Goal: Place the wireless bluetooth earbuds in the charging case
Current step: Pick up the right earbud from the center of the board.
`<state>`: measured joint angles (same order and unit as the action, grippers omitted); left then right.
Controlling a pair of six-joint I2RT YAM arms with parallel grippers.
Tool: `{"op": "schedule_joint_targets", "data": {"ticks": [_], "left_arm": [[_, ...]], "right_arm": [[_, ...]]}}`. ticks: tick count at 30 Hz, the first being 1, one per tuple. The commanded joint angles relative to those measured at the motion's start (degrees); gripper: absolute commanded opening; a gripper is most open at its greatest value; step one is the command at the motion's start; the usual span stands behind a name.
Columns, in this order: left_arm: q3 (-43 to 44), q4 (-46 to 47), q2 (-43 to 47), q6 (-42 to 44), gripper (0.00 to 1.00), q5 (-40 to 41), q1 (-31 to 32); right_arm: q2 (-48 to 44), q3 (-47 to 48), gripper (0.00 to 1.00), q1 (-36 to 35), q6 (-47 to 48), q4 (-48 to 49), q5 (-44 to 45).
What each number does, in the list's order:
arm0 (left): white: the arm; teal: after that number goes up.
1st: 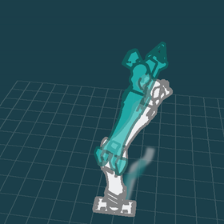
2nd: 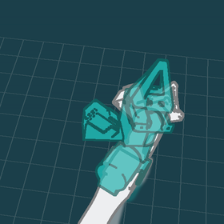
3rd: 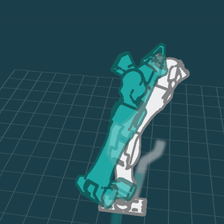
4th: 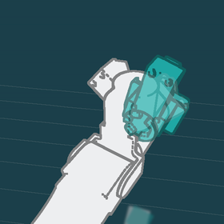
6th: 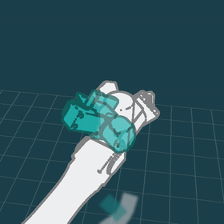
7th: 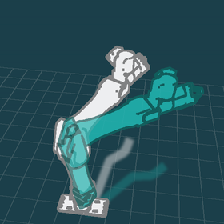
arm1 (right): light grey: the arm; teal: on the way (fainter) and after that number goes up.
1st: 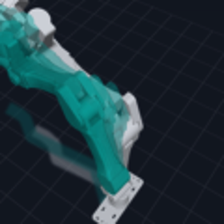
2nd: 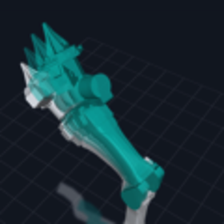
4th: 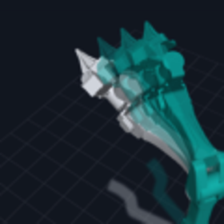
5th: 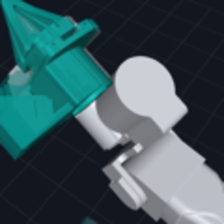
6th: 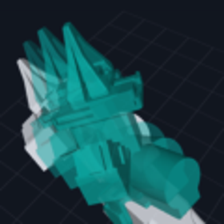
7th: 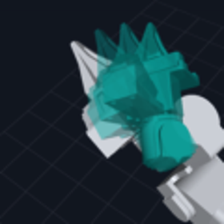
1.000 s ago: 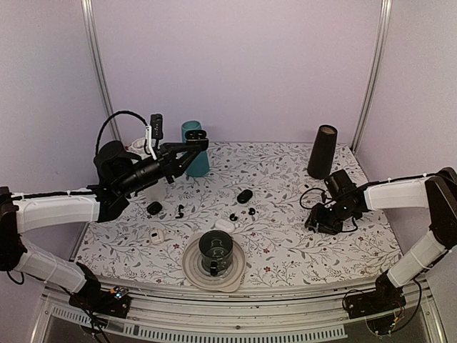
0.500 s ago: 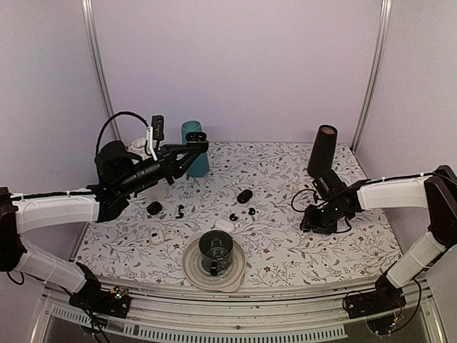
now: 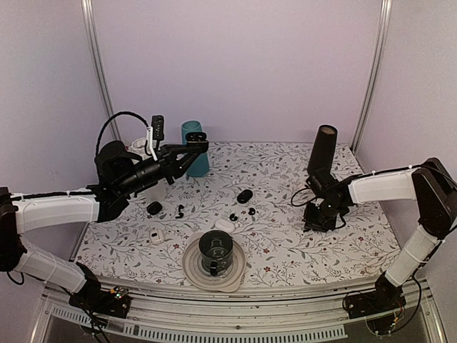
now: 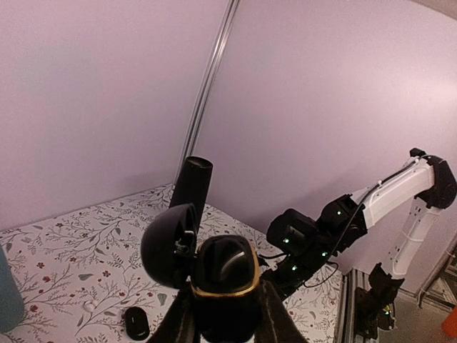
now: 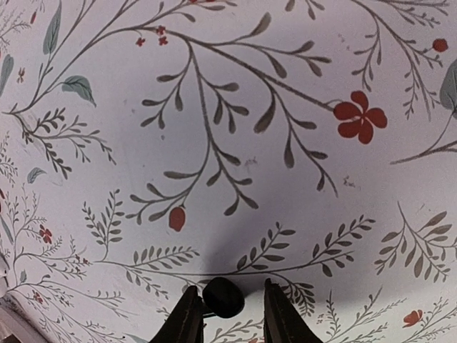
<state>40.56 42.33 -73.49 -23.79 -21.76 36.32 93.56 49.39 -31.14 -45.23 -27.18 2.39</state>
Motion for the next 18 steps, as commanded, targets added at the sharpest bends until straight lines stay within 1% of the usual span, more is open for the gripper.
{"op": "schedule_joint_targets", "data": {"ticks": [1,11,16,18], "left_arm": [[1.13,0.57,1.51,0.85,0.0,0.2,-0.72],[0.89,0.75,1.69,0.85,0.0,0.42,-0.72],[1.01,0.79,1.57,0.87,0.0,0.3,-0.72],[0.93,0.75,1.52,0.85,0.0,0.31,-0.72]], "right_arm": [[2.46,3.34,0.27,-0.74,-1.1,-1.15,2.65],[8.03,10.35,0.24,-4.38,2.71,-5.06,4.38],[8.3,11.04,0.24,-4.68,5.49,-6.57,5.78],[7.78,10.59,0.26,-4.89,7.56,-6.27,6.03]]}}
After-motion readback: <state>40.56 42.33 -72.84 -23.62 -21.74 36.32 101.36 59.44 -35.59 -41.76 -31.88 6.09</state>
